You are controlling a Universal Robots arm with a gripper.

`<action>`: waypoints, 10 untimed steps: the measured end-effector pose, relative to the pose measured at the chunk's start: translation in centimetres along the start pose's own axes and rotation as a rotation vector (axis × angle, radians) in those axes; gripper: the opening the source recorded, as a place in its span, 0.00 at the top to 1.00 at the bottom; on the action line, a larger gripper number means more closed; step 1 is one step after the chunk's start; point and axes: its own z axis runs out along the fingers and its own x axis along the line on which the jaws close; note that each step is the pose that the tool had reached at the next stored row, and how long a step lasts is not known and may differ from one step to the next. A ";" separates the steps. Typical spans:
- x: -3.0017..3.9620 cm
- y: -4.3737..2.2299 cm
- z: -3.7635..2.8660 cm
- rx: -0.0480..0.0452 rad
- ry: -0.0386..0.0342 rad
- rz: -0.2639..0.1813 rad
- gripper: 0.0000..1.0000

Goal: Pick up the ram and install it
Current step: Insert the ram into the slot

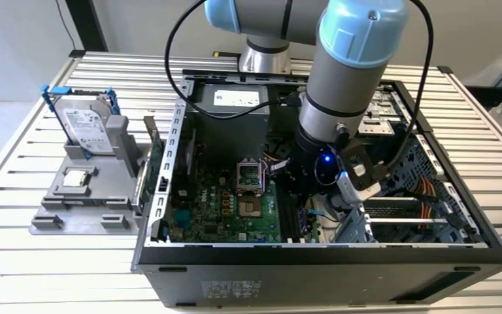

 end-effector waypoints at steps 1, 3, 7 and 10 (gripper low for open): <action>0.00 0.00 -0.01 0.0001 0.0000 0.000 1.00; 0.00 -0.01 -0.01 0.0004 0.0001 0.000 1.00; 0.03 -0.04 0.00 0.0001 0.0000 0.000 1.00; 0.08 -0.04 0.00 0.0002 0.0000 0.000 1.00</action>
